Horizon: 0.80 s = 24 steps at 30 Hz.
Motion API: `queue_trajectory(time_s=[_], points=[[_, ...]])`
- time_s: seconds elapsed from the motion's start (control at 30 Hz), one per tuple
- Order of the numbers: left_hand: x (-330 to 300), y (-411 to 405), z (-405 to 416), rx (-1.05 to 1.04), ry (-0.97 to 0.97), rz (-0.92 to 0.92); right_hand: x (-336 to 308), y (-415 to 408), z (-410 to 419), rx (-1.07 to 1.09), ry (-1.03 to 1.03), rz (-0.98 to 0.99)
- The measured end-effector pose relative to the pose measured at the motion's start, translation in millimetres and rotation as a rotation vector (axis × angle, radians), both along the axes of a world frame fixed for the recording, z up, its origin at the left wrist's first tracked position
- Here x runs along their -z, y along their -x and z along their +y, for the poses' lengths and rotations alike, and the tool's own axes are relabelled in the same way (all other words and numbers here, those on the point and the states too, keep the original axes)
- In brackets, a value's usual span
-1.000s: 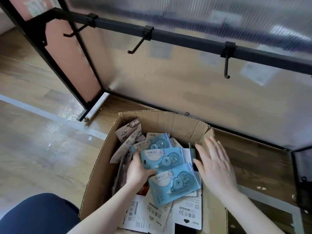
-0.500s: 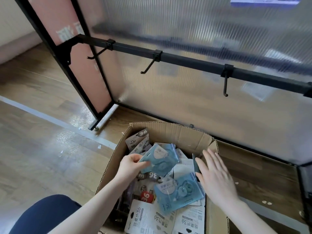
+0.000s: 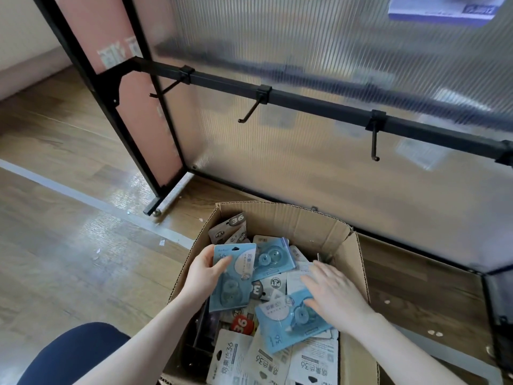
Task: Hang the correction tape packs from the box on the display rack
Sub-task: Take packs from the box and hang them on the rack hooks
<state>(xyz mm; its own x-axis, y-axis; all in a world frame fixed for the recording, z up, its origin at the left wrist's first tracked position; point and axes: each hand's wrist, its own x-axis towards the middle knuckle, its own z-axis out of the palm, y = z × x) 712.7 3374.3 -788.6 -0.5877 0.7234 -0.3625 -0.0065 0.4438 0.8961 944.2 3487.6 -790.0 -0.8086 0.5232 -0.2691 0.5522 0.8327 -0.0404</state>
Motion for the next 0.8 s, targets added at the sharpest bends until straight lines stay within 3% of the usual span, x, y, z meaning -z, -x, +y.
queue_trajectory(time_s=[0.13, 0.43, 0.57, 0.8], points=[[14.1, 3.3, 1.8, -0.002, 0.074, 0.077, 8.6, 13.5, -1.0, -0.083, 0.130, -0.082], [25.6, 2.9, -0.4, -0.003, 0.120, 0.020, 30.0, 37.0, -9.9, -0.113, 0.305, -0.125], [24.5, 1.7, -2.7, 0.070, 0.133, -0.046, 33.4, 38.7, -13.7, -0.087, 0.327, -0.117], [25.1, 2.4, -3.3, 0.139, 0.178, 0.013, 35.7, 36.1, -10.8, -0.052, 0.336, -0.123]])
